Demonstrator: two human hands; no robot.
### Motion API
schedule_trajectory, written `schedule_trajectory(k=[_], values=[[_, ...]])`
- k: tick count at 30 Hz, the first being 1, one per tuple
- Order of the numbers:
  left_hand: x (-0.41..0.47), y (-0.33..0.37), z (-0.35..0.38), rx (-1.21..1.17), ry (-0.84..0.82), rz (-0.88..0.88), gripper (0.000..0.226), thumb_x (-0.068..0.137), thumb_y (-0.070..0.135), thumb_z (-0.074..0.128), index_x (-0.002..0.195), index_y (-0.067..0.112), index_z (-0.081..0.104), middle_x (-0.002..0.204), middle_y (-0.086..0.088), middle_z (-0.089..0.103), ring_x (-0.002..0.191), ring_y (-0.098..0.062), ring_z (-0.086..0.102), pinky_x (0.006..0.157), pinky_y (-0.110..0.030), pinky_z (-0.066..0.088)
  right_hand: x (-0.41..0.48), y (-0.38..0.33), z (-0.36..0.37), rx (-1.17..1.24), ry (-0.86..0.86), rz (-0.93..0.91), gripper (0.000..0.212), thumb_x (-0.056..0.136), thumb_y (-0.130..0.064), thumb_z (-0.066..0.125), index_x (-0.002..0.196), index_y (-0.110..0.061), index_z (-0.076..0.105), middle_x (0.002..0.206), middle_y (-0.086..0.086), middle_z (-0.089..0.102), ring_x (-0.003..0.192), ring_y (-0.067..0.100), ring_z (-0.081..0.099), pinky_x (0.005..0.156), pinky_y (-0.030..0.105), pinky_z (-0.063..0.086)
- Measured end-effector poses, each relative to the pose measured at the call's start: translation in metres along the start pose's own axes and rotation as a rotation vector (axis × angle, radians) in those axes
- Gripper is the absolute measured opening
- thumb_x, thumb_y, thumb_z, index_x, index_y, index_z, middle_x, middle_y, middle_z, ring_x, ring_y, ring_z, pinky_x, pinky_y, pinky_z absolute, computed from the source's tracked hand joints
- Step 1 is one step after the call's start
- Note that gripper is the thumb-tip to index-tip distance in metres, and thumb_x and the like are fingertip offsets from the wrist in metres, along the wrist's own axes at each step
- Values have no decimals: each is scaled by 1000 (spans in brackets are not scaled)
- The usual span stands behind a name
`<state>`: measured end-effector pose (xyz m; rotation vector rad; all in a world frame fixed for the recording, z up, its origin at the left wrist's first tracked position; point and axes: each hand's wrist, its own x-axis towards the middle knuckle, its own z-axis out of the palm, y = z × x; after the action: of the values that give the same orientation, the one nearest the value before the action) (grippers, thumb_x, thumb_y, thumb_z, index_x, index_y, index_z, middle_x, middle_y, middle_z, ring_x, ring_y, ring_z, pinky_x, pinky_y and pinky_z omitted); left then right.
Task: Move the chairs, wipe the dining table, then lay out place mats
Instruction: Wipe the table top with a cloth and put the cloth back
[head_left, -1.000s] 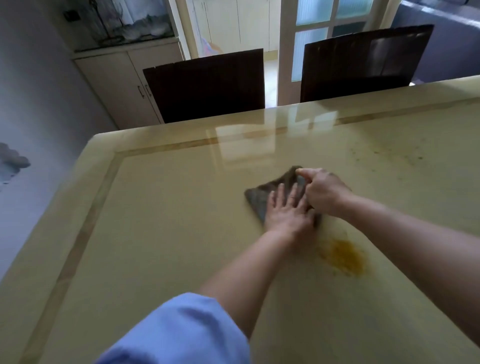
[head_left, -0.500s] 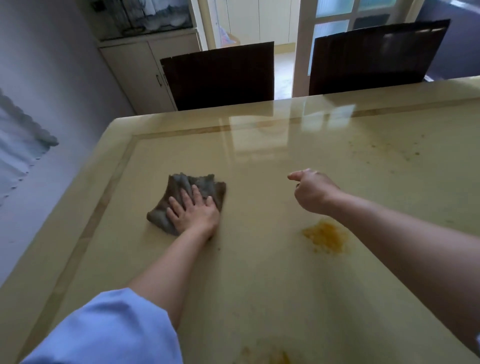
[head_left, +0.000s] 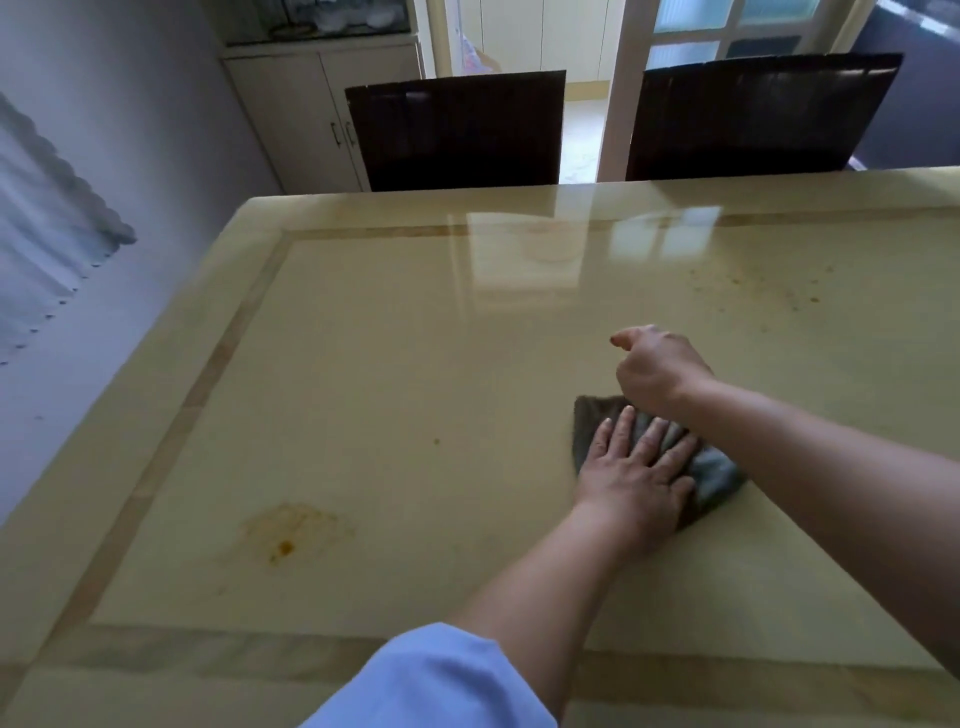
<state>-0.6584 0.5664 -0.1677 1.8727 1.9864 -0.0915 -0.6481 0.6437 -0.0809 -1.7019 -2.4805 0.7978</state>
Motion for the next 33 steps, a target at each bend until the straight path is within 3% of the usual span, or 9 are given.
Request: schedule_trajectory(k=[5, 10, 14, 16, 18, 21, 24, 28, 33], values=[[-46, -113, -4, -29, 33, -335, 54, 99, 49, 10, 148, 38, -9, 158, 8, -19, 145, -23, -22, 118, -43, -13, -22, -41, 27, -7, -76, -65, 51, 89, -4, 42, 138, -15, 48, 145, 10, 47, 133, 26, 44, 107, 28, 36], [-157, -243, 0, -117, 104, -710, 54, 99, 49, 9, 148, 38, -10, 158, 7, -19, 146, -22, -18, 119, -41, -11, -48, -81, 73, -7, -219, -135, 44, 94, -7, 40, 138, -10, 47, 140, 15, 47, 128, 31, 47, 103, 32, 40], [-207, -285, 6, -221, 107, -996, 57, 98, 50, 9, 148, 35, -13, 159, 2, -18, 146, -28, -17, 119, -45, -11, -62, -98, 101, -69, -271, -165, 39, 95, -7, 40, 131, -5, 53, 134, 15, 55, 123, 29, 53, 99, 28, 43], [-192, -265, 7, -252, 119, -1003, 59, 98, 48, 12, 148, 31, -14, 159, -2, -19, 145, -33, -20, 117, -48, -13, -67, -100, 111, -78, -296, -160, 40, 94, -6, 40, 131, -4, 53, 134, 16, 55, 124, 30, 52, 101, 30, 43], [-164, -222, 13, -209, 94, -809, 61, 99, 46, 14, 149, 27, -14, 158, -4, -21, 143, -35, -22, 116, -49, -15, -70, -99, 115, -84, -299, -142, 41, 94, -7, 39, 132, -4, 53, 136, 16, 54, 126, 30, 51, 102, 29, 41], [-150, -161, 23, -121, 45, -464, 61, 99, 47, 18, 149, 29, -11, 157, 1, -24, 142, -31, -27, 113, -46, -20, -73, -103, 117, -97, -279, -145, 36, 94, -8, 39, 121, -5, 62, 127, 16, 62, 118, 30, 58, 82, 25, 44], [-164, -174, 23, -49, -7, -362, 59, 98, 51, 16, 149, 35, -10, 157, 6, -23, 143, -27, -28, 115, -44, -19, -73, -113, 121, -156, -267, -108, 32, 93, -9, 42, 115, -5, 66, 121, 15, 65, 113, 30, 61, 83, 27, 47], [-208, -249, 21, -112, 67, -560, 57, 98, 52, 13, 148, 37, -12, 156, 7, -24, 144, -25, -25, 116, -43, -17, -77, -125, 126, -226, -242, -27, 29, 93, -9, 44, 113, 1, 62, 121, 19, 62, 113, 32, 59, 78, 29, 42], [-263, -321, 22, -250, 137, -968, 59, 97, 54, 10, 147, 36, -14, 158, 2, -21, 145, -30, -19, 117, -48, -13, -99, -143, 156, -232, -197, -128, 35, 94, -13, 42, 126, -5, 55, 135, 16, 54, 127, 31, 49, 106, 35, 40]])
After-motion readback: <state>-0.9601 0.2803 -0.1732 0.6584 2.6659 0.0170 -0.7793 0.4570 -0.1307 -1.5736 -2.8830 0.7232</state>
